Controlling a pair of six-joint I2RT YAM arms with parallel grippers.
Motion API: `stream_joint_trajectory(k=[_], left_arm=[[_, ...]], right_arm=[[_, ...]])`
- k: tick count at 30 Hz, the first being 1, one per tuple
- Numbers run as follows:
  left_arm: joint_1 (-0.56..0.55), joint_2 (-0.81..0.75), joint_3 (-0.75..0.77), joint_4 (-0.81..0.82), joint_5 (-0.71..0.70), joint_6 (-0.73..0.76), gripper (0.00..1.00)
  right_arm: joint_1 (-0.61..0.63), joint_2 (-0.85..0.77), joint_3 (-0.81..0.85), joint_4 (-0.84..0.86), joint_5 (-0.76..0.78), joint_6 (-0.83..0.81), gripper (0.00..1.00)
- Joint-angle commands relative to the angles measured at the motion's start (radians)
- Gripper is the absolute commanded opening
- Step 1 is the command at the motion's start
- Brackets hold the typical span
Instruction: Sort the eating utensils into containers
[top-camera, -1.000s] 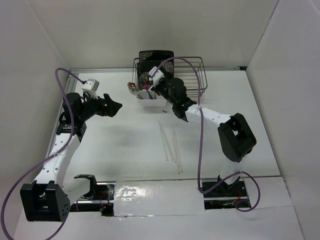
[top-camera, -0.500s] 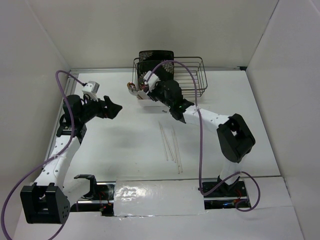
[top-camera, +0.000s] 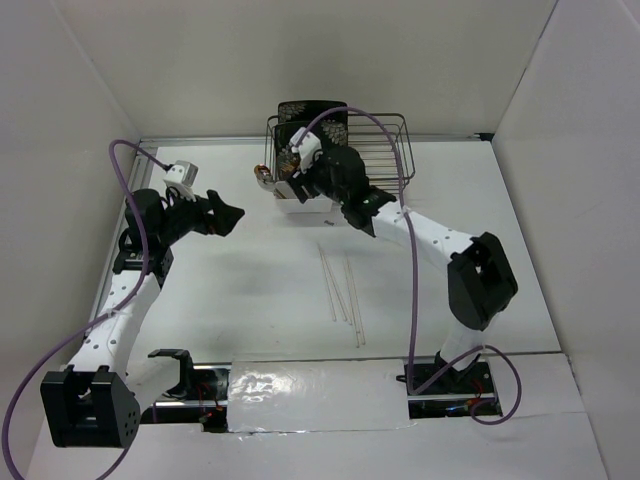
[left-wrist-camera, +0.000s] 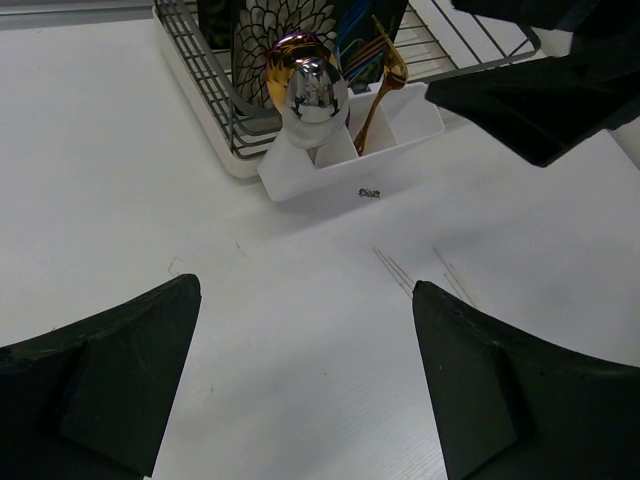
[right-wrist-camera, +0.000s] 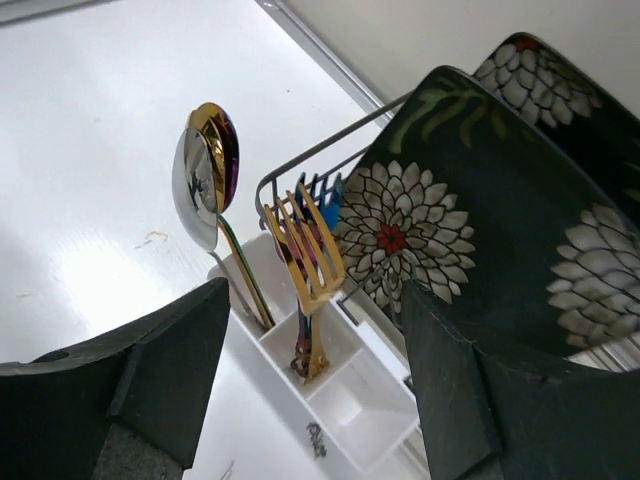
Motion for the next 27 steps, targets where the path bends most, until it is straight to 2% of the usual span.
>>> stream_joint_trajectory(k=[1, 5, 6, 8, 10, 15, 21, 27], left_arm=[[0.005, -0.010, 0.033, 0.060, 0.036, -0.010, 1.00], [0.002, -0.007, 0.063, 0.037, 0.050, 0.005, 1.00], [-0.001, -0.005, 0.070, 0.023, 0.055, 0.025, 1.00], [-0.004, -0.014, 0.066, 0.009, 0.053, 0.025, 1.00], [-0.001, -0.028, 0.055, -0.003, 0.050, 0.022, 1.00], [-0.003, -0.042, 0.012, -0.035, 0.101, -0.030, 1.00], [-0.003, -0.024, -0.014, -0.082, 0.099, -0.136, 1.00], [-0.004, -0.047, -0.057, -0.101, 0.093, -0.162, 1.00]], right_arm=[[-0.010, -0.133, 0.058, -0.111, -0.012, 0.068, 0.78], [-0.010, -0.225, 0.015, -0.222, 0.023, 0.164, 0.79], [-0.008, -0.302, -0.029, -0.262, 0.061, 0.256, 0.79], [-0.010, -0.332, -0.097, -0.300, 0.077, 0.281, 0.79], [-0.007, -0.424, -0.181, -0.349, 0.110, 0.446, 0.79], [-0.004, -0.610, -0.489, -0.445, 0.186, 0.671, 0.78], [-0.004, -0.624, -0.660, -0.508, 0.226, 0.763, 0.74], [-0.004, -0.512, -0.703, -0.408, 0.215, 0.760, 0.68]])
